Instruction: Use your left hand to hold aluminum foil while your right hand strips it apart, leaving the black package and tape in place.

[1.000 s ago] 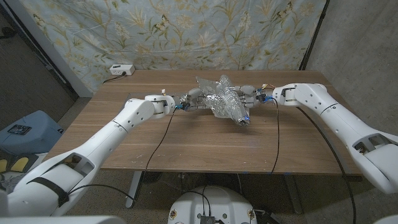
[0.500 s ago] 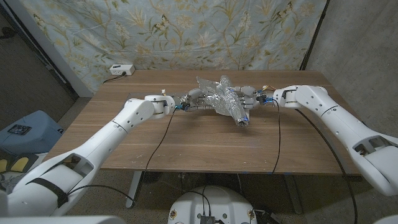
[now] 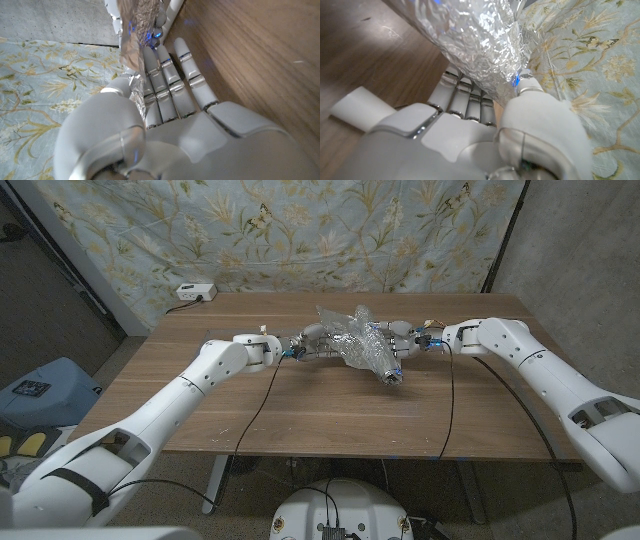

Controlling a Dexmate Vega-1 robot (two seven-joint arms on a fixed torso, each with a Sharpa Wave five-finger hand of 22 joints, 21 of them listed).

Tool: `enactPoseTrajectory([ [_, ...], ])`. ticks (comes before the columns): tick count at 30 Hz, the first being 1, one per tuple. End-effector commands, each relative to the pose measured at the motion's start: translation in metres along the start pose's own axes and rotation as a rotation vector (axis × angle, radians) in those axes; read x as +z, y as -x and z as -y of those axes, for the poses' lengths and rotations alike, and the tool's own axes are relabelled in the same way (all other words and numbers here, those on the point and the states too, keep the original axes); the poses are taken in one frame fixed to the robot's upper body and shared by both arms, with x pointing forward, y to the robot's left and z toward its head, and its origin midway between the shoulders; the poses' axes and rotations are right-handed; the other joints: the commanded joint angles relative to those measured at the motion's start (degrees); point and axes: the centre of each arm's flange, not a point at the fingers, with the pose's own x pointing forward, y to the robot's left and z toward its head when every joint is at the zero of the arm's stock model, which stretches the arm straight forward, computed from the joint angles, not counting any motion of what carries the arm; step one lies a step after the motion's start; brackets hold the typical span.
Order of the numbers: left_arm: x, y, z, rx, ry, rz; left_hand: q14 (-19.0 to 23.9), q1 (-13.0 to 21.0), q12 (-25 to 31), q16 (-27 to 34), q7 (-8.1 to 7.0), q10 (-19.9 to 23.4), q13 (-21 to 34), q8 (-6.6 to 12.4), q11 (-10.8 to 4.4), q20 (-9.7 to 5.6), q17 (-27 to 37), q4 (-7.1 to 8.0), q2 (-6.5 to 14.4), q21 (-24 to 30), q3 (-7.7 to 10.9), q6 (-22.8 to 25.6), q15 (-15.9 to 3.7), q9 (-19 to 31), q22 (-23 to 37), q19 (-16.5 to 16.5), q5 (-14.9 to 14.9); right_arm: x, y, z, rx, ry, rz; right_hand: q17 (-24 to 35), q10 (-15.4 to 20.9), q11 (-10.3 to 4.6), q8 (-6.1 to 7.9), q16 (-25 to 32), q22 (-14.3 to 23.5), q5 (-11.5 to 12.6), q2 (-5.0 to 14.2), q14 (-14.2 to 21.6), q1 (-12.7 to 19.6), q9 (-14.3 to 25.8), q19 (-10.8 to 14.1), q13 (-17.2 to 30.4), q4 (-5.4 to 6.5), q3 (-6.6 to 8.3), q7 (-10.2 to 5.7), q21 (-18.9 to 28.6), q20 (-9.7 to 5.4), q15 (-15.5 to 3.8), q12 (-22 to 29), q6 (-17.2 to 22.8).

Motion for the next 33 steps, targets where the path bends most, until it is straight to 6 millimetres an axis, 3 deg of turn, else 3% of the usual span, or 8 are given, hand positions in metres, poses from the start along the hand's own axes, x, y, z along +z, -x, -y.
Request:
enactPoseTrajectory([
  [1, -0.001, -0.001, 0.005, -0.004, 0.002, -0.006, 0.2, 0.2, -0.1, 0.1, 0.25, 0.6, 0.3, 0.44, -0.63, -0.02, 0.3, 0.03, 0.4, 0.3, 0.25, 0.3, -0.38, 0.3, 0.3, -0.3, -0.3, -0.005, 0.004, 0.009, 0.029, -0.049, 0.002, 0.4, -0.2, 0.02, -0.16, -0.3, 0.1, 0.2, 0.01, -0.2, -0.8, 0.1, 0.1, 0.2, 0.31, -0.01, 1.90, -0.3, 0.09, 0.19, -0.1, -0.9],
  [15, 0.003, -0.002, 0.012, -0.004, -0.020, -0.008, 0.1, 0.2, -0.2, -0.1, 0.30, 0.6, 0.4, 0.36, -0.66, -0.04, 0.4, 0.02, 0.4, 0.6, 0.34, 0.2, -0.39, 0.3, 0.3, -0.6, -0.5, 0.001, 0.015, 0.015, 0.077, -0.076, 0.067, 0.4, -0.8, 0.55, -0.28, -0.8, 0.1, 0.3, -0.44, -0.7, -1.9, -0.4, 0.0, 0.4, 0.41, -0.38, 2.18, -0.8, 0.58, 0.74, -0.6, -2.2],
  [33, 0.009, 0.008, 0.004, 0.011, -0.033, -0.006, 0.2, 0.2, -0.3, -0.2, 0.30, 0.8, 0.5, 0.30, -0.57, -0.11, 0.6, 0.02, 0.4, 0.9, 0.43, 0.2, -0.46, 0.4, 0.2, -0.7, -0.8, -0.005, 0.020, 0.015, 0.108, -0.131, 0.113, 0.4, -1.9, 1.03, -0.24, -1.3, 0.1, 0.5, -0.67, -1.1, -1.7, -0.9, -0.1, 0.5, -0.35, -0.18, 2.16, -1.4, 0.64, 0.67, -1.4, -3.4],
])
